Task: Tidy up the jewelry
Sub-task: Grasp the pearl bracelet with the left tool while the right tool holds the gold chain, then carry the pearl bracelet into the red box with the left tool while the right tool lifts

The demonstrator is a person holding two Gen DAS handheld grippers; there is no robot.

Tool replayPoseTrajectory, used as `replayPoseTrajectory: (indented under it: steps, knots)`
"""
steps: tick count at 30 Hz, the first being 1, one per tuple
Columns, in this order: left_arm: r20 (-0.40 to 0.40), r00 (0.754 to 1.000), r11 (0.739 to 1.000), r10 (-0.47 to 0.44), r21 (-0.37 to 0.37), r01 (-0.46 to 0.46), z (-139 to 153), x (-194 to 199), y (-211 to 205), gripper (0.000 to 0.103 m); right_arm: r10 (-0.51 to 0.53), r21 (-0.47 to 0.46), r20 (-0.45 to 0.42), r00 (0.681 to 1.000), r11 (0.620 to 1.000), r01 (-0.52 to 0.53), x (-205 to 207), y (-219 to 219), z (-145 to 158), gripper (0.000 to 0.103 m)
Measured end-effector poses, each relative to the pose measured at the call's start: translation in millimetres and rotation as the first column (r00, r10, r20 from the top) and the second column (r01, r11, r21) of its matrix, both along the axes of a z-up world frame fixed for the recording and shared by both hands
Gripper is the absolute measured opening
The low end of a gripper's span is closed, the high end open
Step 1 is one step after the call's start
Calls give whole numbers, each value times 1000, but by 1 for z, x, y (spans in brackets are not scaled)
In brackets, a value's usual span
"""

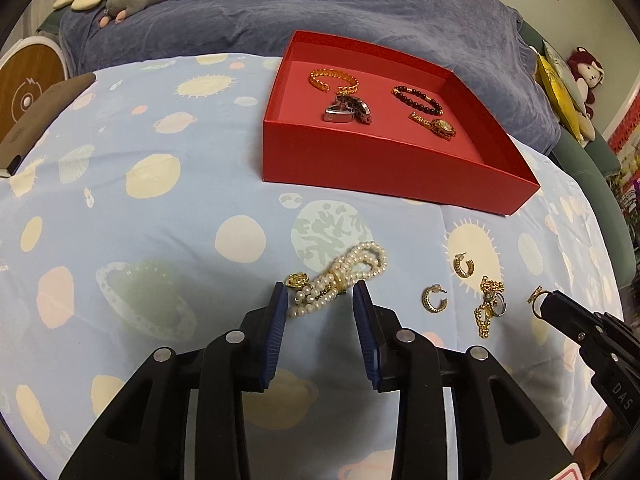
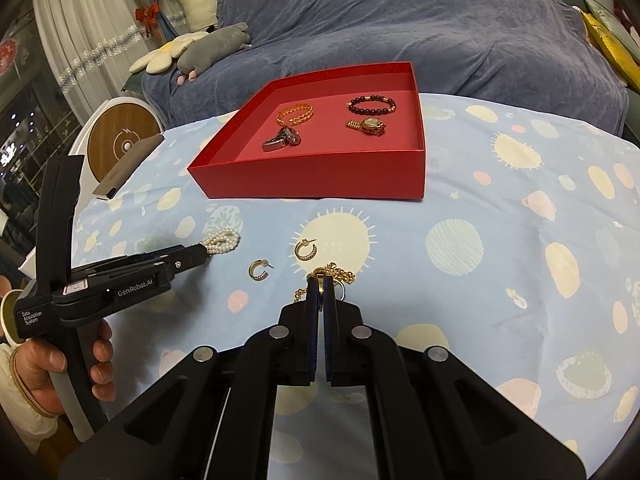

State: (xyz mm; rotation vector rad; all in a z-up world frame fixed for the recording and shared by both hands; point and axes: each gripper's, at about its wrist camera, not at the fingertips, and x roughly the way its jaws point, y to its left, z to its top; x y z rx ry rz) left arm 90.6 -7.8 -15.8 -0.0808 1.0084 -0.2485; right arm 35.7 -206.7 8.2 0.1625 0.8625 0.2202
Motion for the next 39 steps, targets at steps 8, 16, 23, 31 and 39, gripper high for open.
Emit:
replayPoseTrajectory:
  steps: [8, 16, 23, 31, 39]
  knots:
    - [34, 999, 997, -14, 74, 12, -3, 5, -8, 60, -7, 9, -3, 1000, 1000, 7, 0, -2, 1, 1]
    - [77, 990, 987, -121, 113, 112, -3, 2, -26, 18, -18, 20, -5, 1000, 1000, 18, 1, -9, 2, 1]
    - [44, 988, 988, -150, 41, 148, 3, -7, -29, 11, -25, 36, 5, 1000, 999, 24, 4, -10, 8, 1]
    - [99, 986, 988, -136, -64, 143, 44, -9, -24, 11, -32, 87, 50, 998, 996, 27, 16, -9, 33, 1]
    - [170, 978, 989, -120, -62, 132, 82, 41, -25, 11, -36, 127, 89, 995, 992, 24, 71, -13, 67, 1]
